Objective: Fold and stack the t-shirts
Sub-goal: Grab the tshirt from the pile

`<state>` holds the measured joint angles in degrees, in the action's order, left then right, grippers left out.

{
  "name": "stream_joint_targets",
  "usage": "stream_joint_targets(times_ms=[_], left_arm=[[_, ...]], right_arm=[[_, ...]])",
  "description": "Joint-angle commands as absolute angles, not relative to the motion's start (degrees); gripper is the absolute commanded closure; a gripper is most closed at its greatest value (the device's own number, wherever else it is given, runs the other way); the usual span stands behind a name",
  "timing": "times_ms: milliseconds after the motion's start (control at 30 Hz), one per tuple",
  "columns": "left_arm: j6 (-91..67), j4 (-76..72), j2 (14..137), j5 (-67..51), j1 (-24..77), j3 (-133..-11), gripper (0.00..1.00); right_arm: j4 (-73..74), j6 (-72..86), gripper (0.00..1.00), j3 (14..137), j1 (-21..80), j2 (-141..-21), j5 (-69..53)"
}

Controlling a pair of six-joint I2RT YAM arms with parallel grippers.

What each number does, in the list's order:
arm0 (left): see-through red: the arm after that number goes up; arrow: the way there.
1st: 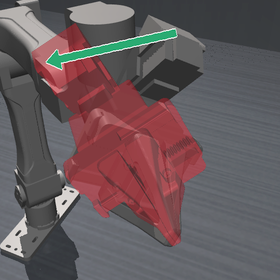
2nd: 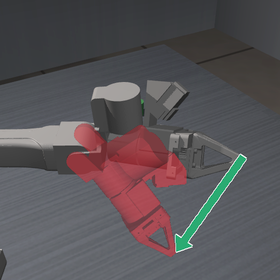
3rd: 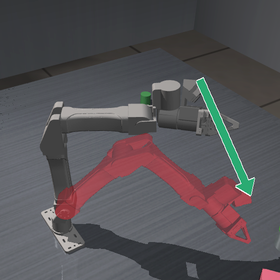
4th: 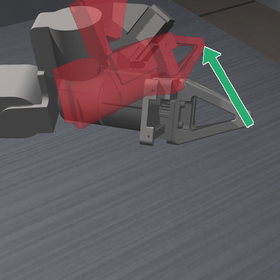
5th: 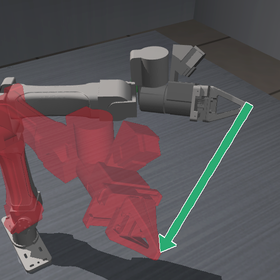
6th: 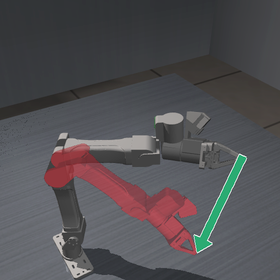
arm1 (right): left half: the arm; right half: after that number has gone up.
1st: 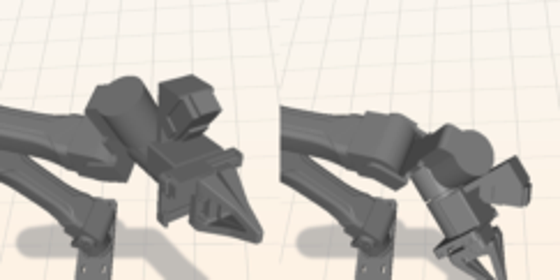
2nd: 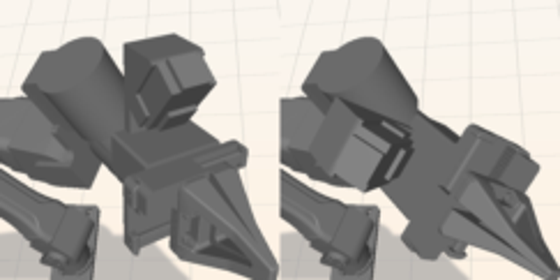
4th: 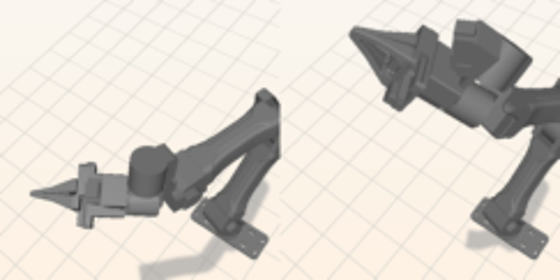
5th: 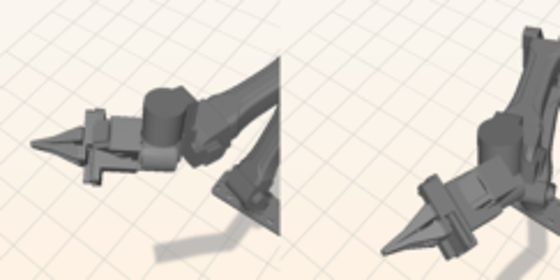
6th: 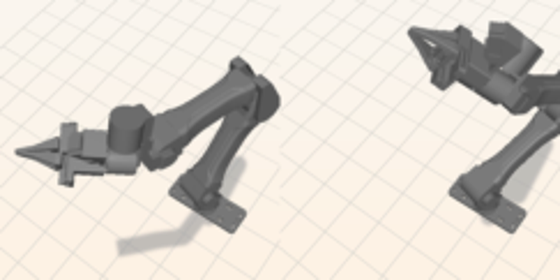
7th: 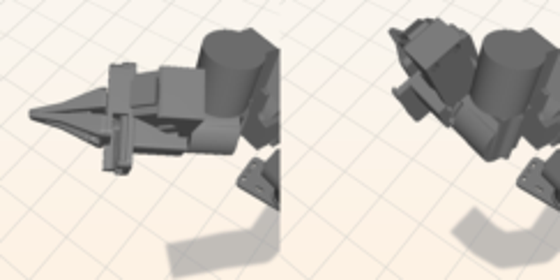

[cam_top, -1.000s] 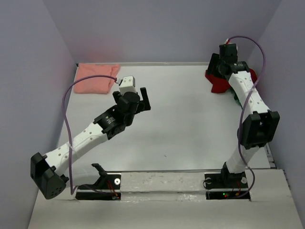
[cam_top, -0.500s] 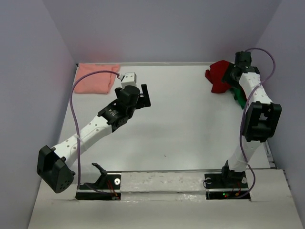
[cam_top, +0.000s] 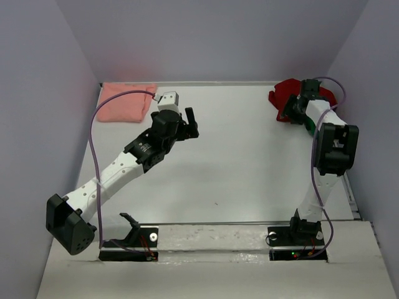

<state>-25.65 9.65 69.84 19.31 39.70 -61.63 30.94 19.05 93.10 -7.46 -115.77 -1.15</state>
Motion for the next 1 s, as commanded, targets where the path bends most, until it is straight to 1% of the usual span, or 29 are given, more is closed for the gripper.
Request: stream_joint_targets(times_ms=[0, 267, 500, 667, 800, 900, 933, 967], left_arm=[[-24.0, 9.3, 67.6, 18.7, 39.5, -64.7, 0.01], [-23.2, 8.5, 68.8, 17.5, 39.5, -65.0, 0.01], [-23.0, 7.8, 70.1, 17.4, 39.5, -64.5, 0.01], [-22.6, 8.6, 70.4, 17.7, 39.4, -65.3, 0.01], [-22.2, 9.1, 70.0, 18.0, 39.3, -65.6, 0.01], [-22.1, 8.9, 69.9, 17.9, 39.1, -65.6, 0.01], [-22.2, 8.9, 69.9, 17.8, 39.0, -65.5, 0.01], [-22.3, 8.8, 70.0, 17.7, 39.0, -65.5, 0.01]], right_arm=[[28.3, 19.2, 0.4, 96.8, -8.3, -116.6, -1.7], [29.4, 17.8, 0.39, 99.7, -10.4, -117.7, -0.7], [31.2, 17.4, 0.38, 105.6, -11.0, -122.4, -1.8], [31.9, 17.1, 0.41, 110.1, -11.0, -126.7, -3.3], [31.9, 17.4, 0.4, 110.4, -11.0, -127.2, -3.6], [31.8, 17.1, 0.41, 111.2, -11.0, -127.8, -3.9], [31.9, 17.1, 0.55, 111.4, -11.0, -127.8, -4.2], [31.9, 17.3, 0.67, 111.3, -11.0, -127.8, -4.7]])
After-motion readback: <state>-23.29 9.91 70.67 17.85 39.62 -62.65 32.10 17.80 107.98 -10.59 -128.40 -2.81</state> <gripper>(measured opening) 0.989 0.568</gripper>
